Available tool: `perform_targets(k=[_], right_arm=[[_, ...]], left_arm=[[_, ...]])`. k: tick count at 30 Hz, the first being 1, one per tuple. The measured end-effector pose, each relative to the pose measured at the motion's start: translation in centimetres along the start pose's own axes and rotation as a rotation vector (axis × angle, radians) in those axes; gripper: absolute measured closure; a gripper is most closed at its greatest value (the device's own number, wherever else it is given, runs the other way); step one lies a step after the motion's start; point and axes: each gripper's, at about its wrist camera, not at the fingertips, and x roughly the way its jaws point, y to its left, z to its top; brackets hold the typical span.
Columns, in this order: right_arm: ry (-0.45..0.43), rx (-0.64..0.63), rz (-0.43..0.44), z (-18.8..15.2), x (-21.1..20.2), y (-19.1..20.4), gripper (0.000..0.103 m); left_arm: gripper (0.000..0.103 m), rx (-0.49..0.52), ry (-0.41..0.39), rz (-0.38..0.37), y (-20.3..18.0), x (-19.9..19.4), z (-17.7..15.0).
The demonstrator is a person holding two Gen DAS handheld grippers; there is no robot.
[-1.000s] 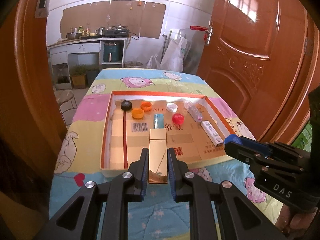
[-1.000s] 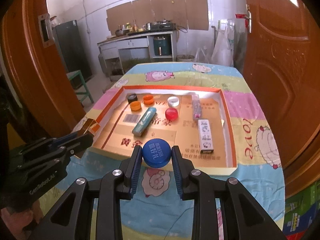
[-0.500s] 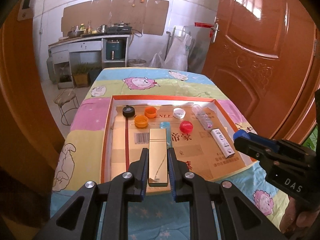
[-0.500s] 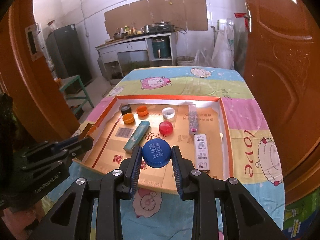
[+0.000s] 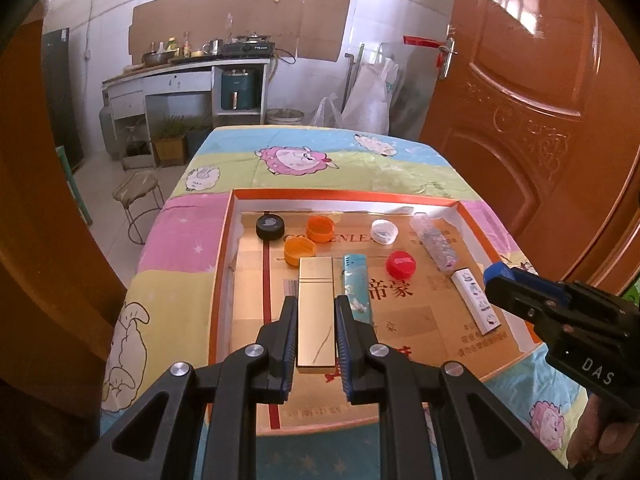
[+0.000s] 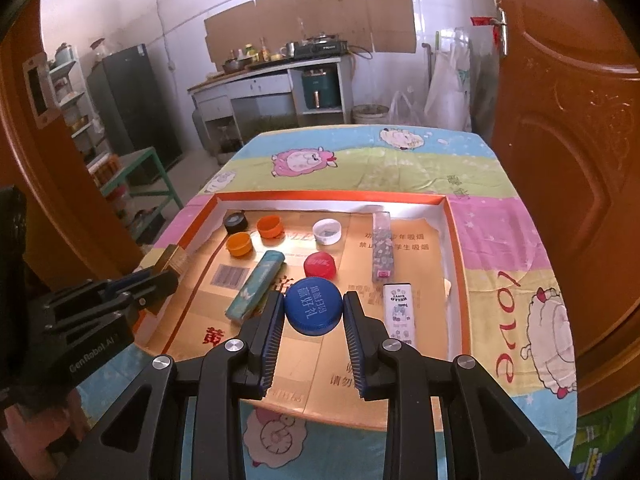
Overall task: Organize rigid objects
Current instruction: 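Carry the gold box with the left tool while the right tool carries the blue cap into the lid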
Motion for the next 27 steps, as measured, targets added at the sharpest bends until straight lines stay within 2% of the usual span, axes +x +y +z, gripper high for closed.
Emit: perform_targets(k=[27], right_arm=[[0.081, 0.004, 0.022, 0.5, 6.1, -0.7, 0.072]], left_arm=[[0.085, 0.011, 0.098, 0.039, 0.7, 5.6, 1.0]])
